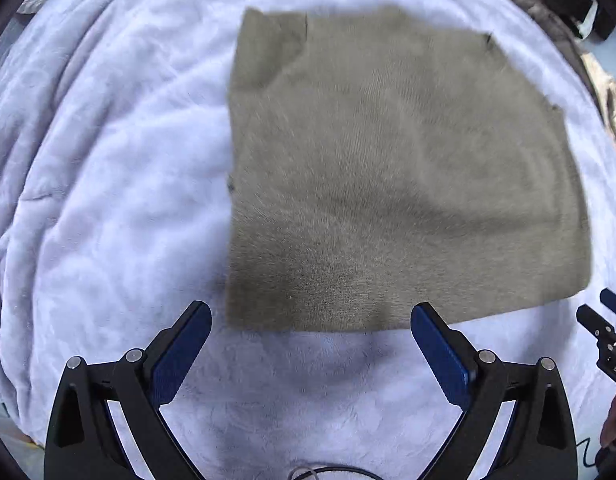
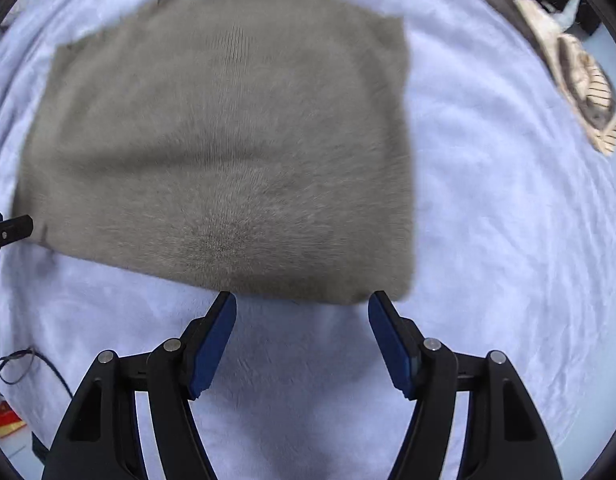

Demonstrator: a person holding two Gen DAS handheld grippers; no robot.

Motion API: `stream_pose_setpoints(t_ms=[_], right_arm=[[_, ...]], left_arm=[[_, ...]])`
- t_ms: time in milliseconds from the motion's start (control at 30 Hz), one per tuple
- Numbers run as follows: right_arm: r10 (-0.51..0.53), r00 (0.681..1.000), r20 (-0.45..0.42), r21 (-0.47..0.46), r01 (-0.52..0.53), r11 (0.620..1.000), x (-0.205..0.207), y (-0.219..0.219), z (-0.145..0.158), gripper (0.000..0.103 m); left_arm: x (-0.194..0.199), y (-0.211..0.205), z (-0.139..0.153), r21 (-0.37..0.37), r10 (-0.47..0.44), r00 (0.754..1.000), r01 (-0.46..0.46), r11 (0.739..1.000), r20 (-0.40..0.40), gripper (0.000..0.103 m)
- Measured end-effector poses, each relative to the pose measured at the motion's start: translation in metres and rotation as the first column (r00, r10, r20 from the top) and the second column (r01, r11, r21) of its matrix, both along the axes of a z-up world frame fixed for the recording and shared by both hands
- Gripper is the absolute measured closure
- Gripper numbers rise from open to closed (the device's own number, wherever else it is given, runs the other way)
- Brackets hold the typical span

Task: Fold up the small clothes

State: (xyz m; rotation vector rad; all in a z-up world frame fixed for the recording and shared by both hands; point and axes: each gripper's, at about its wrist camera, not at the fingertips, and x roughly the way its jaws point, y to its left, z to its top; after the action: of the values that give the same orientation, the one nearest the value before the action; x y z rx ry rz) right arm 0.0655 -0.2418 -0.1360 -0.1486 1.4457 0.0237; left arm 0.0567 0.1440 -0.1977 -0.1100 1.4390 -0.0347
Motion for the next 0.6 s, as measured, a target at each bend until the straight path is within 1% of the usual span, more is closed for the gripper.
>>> stream_pose_setpoints(t_ms=[67,133,200,267,333,367,433,467,533,600], right_arm=[[-0.013,0.999,0.036,0.027,0.012,1.000,-0.008,-0.001,0.024,0.031],[-0.020,0.998,0.061,0.042,0.017,0.999,-0.014,0.006,0.041,0.031],[-0.031,0.997,0.077,0.070,0.025,0.997,-0.012,0.015,0.055,0.031],[-0.038,0.996,0.077,0.100,0.030,0.995,-0.010,0.029,0.064,0.031],[-0.043,0.997,0.071,0.155,0.032,0.987,-0.016,0.041,0.071,0.031],[-0.045,0.996,0.071,0.180,0.032,0.983,-0.008,0.046,0.074,0.031],[-0.049,0.995,0.083,0.207,0.031,0.978,0.000,0.055,0.089,0.031],[-0.047,0.995,0.089,0.211,0.027,0.977,0.004,0.062,0.094,0.031],[-0.045,0.995,0.094,0.216,0.023,0.976,0.006,0.080,0.102,0.031],[-0.040,0.994,0.097,0.214,0.018,0.977,0.015,0.095,0.104,0.031]], left_arm=[[-0.009,0.005,0.018,-0.025,0.022,0.999,-0.021,0.999,0.041,0.002],[-0.005,0.026,0.034,-0.044,0.035,0.997,-0.032,0.999,0.071,0.002],[-0.007,0.042,0.039,-0.057,0.040,0.995,-0.034,0.998,0.097,0.002],[-0.008,0.041,0.046,-0.065,0.034,0.993,-0.026,0.998,0.112,0.002],[-0.003,0.039,0.051,-0.072,0.020,0.992,-0.011,0.997,0.125,0.002],[-0.006,0.052,0.048,-0.076,0.014,0.991,-0.004,0.997,0.132,0.002],[-0.005,0.059,0.045,-0.083,0.011,0.990,0.001,0.997,0.139,0.002],[-0.002,0.052,0.042,-0.090,0.011,0.990,0.001,0.996,0.140,0.002],[-0.002,0.056,0.040,-0.109,0.016,0.990,0.000,0.994,0.138,0.002],[0.004,0.065,0.029,-0.138,0.022,0.991,-0.005,0.990,0.129,0.002]])
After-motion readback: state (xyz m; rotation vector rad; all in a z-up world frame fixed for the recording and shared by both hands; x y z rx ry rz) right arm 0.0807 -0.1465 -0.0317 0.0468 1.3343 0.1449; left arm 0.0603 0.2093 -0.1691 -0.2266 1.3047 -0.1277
